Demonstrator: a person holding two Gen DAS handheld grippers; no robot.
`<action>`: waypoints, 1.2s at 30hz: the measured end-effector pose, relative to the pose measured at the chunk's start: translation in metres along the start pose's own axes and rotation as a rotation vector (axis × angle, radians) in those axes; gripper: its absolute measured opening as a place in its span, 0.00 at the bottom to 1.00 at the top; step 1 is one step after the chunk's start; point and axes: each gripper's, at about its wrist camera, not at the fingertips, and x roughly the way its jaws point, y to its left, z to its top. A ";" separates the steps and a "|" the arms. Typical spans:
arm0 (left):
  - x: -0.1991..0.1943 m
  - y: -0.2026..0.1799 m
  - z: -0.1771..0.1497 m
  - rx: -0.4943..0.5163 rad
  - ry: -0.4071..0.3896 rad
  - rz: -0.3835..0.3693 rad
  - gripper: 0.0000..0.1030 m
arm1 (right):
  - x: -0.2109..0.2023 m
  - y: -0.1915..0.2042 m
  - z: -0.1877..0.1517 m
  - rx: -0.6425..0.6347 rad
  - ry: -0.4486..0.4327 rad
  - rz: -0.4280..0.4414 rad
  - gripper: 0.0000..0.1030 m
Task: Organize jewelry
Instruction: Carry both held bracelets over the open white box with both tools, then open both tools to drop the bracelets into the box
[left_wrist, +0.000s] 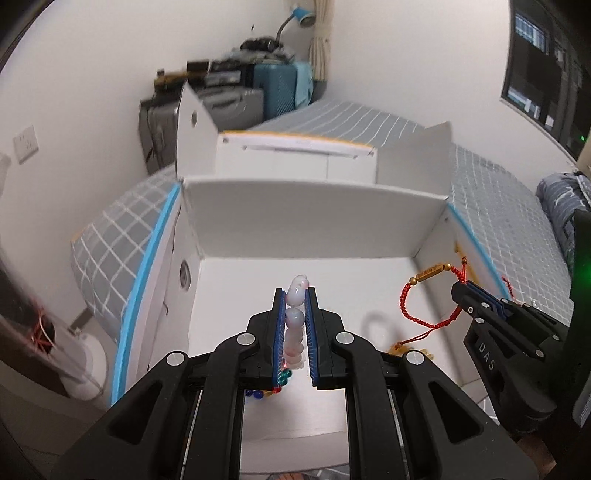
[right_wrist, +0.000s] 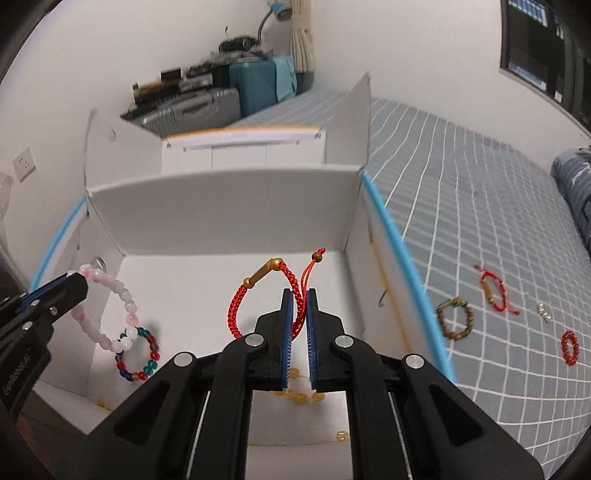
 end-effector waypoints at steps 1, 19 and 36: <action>0.003 0.003 0.000 -0.007 0.011 0.005 0.10 | 0.005 0.002 -0.001 0.000 0.016 0.000 0.06; 0.039 -0.003 -0.009 0.015 0.135 0.050 0.12 | 0.027 0.002 -0.007 -0.003 0.115 -0.009 0.09; -0.005 -0.028 0.002 0.040 -0.021 0.042 0.86 | -0.039 -0.039 -0.001 0.072 -0.090 -0.089 0.93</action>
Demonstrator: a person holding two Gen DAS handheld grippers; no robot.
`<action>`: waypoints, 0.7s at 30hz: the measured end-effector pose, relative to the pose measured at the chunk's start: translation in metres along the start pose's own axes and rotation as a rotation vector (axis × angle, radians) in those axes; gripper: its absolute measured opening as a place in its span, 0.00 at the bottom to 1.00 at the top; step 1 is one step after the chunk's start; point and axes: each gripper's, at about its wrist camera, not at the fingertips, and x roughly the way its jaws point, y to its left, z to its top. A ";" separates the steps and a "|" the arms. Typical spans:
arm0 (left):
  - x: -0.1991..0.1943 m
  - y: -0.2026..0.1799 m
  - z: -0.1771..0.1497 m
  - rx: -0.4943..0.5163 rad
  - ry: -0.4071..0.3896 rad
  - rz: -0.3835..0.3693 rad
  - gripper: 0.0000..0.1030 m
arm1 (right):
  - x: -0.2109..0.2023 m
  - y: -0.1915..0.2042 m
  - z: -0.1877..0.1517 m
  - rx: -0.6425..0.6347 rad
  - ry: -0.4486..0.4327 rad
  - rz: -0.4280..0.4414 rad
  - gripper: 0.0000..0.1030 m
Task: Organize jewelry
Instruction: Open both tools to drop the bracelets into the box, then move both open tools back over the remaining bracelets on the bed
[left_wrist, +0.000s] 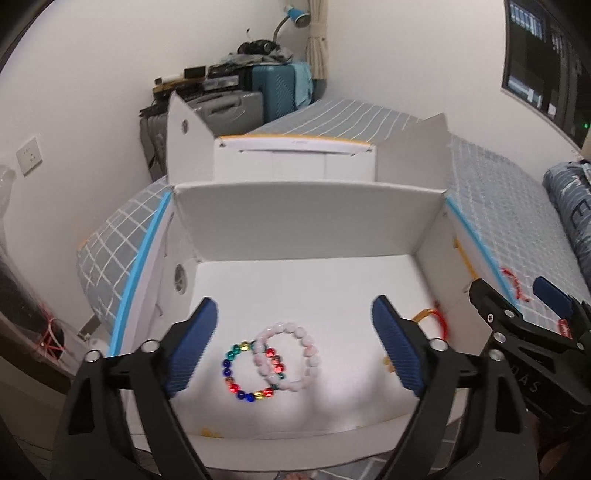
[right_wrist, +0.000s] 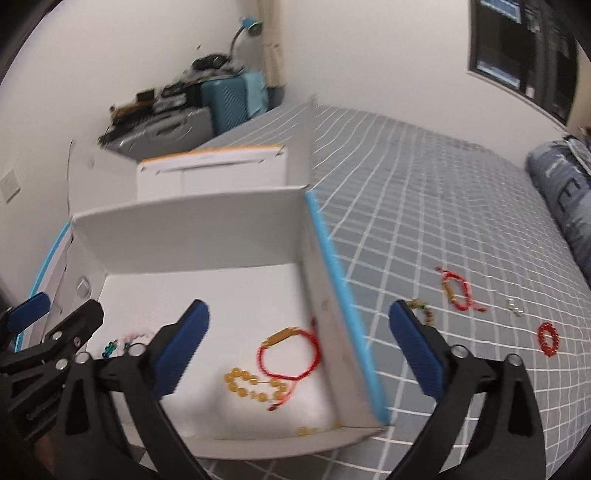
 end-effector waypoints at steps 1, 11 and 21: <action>-0.003 -0.005 0.001 0.005 -0.008 -0.006 0.87 | -0.002 -0.005 0.000 0.006 -0.004 -0.006 0.93; -0.027 -0.061 0.001 0.074 -0.053 -0.083 0.94 | -0.036 -0.069 -0.005 0.059 -0.031 -0.071 0.93; -0.037 -0.111 -0.007 0.123 -0.047 -0.149 0.94 | -0.061 -0.138 -0.021 0.126 -0.030 -0.148 0.93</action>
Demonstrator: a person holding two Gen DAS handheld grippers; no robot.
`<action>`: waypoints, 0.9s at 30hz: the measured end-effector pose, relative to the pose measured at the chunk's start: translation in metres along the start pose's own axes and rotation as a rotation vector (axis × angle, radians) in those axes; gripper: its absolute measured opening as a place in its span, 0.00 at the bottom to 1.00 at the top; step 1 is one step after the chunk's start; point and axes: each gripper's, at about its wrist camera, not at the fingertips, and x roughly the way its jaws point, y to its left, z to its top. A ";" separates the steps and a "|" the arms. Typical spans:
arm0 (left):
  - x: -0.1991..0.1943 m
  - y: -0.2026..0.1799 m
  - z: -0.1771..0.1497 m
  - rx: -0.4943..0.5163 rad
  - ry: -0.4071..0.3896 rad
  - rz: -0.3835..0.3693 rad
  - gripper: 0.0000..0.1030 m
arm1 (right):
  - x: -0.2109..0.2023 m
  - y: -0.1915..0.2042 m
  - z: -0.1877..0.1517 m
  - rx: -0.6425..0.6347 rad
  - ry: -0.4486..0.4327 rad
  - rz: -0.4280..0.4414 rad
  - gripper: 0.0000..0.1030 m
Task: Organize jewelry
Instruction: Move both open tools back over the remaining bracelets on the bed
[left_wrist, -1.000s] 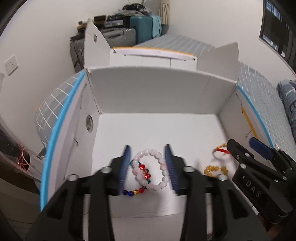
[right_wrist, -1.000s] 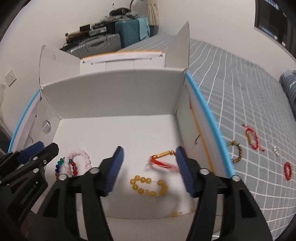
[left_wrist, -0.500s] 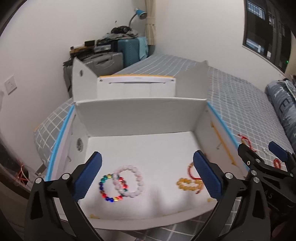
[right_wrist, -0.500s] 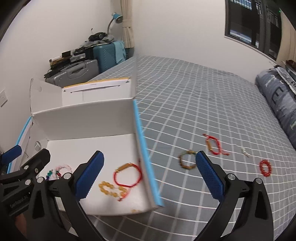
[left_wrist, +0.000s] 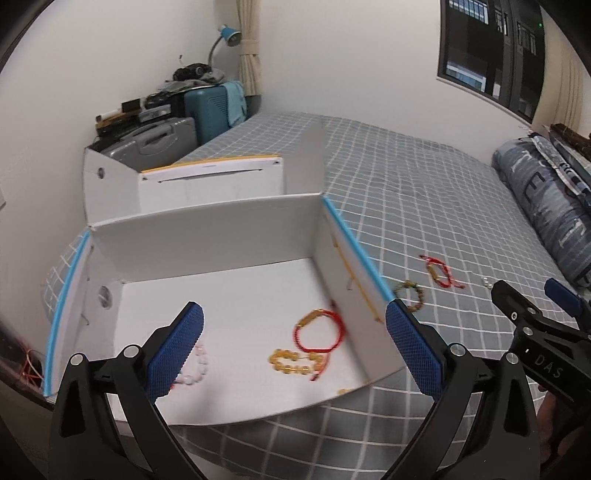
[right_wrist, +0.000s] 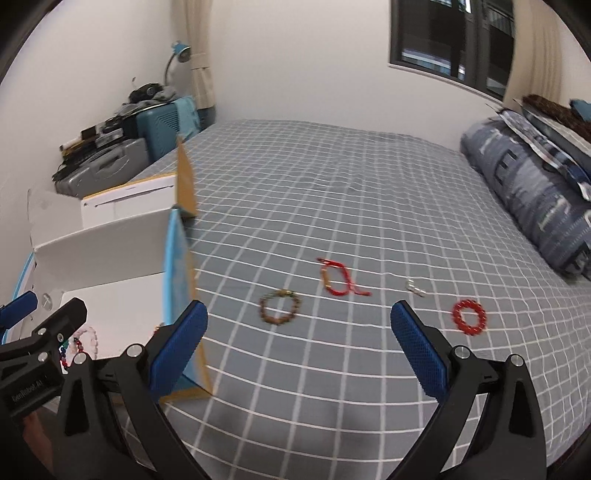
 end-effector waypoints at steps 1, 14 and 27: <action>-0.001 -0.004 0.000 0.004 -0.001 -0.006 0.94 | -0.002 -0.008 -0.001 0.007 0.001 -0.006 0.93; 0.007 -0.084 0.016 0.083 0.023 -0.085 0.94 | -0.011 -0.095 0.000 0.116 0.026 -0.091 0.93; 0.058 -0.163 0.034 0.131 0.126 -0.199 0.94 | 0.039 -0.183 0.001 0.161 0.108 -0.183 0.93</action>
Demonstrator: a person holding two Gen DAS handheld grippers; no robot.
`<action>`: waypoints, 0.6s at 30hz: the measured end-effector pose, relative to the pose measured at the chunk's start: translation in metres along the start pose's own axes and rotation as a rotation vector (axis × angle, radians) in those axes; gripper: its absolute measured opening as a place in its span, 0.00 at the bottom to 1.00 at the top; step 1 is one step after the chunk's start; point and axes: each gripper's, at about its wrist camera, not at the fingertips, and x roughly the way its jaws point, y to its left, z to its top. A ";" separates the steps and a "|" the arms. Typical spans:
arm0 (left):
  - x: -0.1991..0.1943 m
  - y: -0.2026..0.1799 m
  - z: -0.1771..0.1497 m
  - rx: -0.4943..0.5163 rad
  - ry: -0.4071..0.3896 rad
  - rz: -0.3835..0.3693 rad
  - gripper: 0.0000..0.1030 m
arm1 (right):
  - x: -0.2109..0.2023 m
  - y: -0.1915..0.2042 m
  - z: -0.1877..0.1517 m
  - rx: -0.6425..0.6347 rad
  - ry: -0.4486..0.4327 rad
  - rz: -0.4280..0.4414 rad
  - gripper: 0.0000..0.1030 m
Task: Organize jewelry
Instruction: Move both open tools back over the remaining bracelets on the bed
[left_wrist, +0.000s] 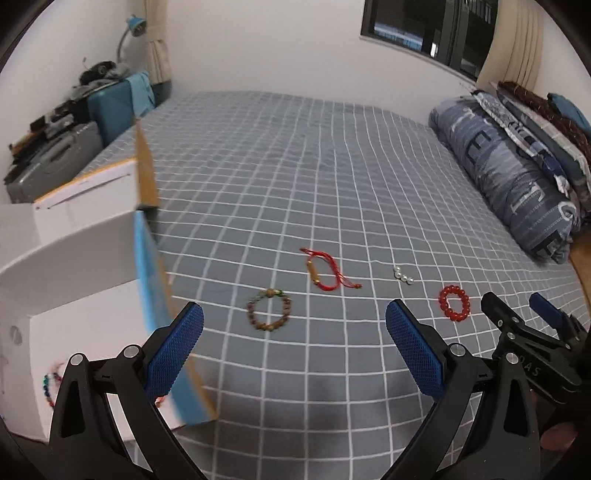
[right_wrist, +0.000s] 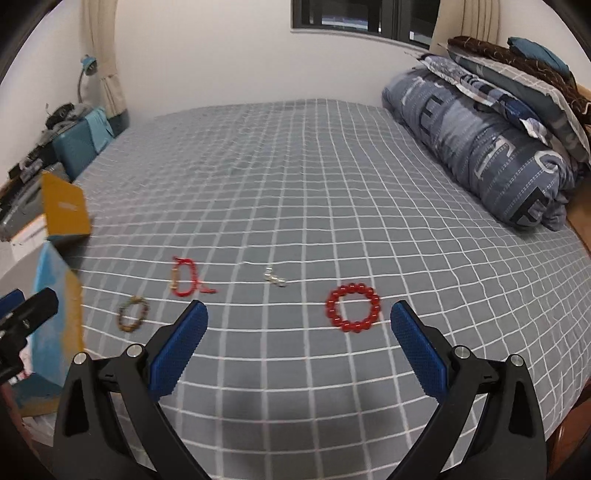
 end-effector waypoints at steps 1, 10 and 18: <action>0.009 -0.005 0.001 0.015 0.002 0.000 0.94 | 0.008 -0.005 0.001 -0.004 0.006 -0.007 0.93; 0.098 -0.010 -0.006 0.009 0.097 0.035 0.94 | 0.077 -0.031 -0.010 -0.023 0.088 -0.033 0.93; 0.148 -0.003 -0.018 -0.014 0.148 0.059 0.94 | 0.118 -0.053 -0.018 0.028 0.119 -0.024 0.92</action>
